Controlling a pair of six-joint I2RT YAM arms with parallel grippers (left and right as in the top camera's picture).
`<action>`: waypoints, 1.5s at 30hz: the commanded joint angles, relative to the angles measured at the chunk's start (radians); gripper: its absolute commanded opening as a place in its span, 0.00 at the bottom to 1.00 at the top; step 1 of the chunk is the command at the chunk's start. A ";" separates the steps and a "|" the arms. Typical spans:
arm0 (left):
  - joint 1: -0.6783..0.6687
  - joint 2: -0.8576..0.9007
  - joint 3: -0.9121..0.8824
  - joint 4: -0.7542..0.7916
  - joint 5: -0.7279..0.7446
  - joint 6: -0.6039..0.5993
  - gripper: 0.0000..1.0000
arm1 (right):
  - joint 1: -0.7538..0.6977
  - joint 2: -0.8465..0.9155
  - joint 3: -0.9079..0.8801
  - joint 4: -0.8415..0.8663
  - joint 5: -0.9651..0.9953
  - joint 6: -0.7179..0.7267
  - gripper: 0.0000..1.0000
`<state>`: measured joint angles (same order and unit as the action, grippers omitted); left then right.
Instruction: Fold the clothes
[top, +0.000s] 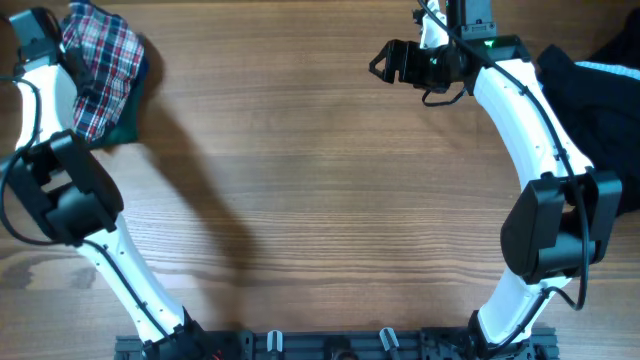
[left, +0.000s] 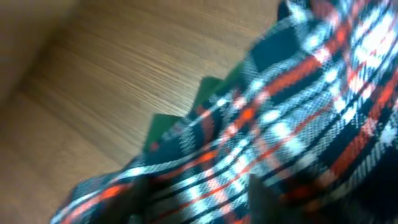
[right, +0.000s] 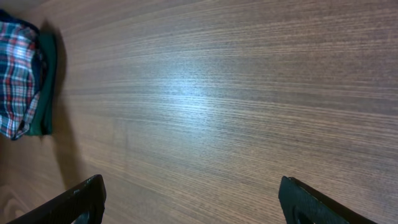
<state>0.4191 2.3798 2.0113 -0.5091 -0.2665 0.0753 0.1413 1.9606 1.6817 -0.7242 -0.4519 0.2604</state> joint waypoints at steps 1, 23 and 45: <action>-0.002 -0.185 -0.002 -0.030 0.035 -0.032 0.75 | 0.000 -0.001 -0.008 0.006 -0.020 0.002 0.89; -0.011 -0.172 -0.003 -0.194 0.449 -0.083 0.04 | 0.000 -0.001 -0.008 0.021 -0.020 0.002 0.89; -0.124 0.180 -0.003 0.292 0.457 0.024 0.11 | 0.000 -0.001 -0.008 0.002 -0.019 0.028 0.89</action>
<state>0.3367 2.4958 2.0125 -0.2329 0.1696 0.0574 0.1413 1.9606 1.6817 -0.7208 -0.4519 0.2691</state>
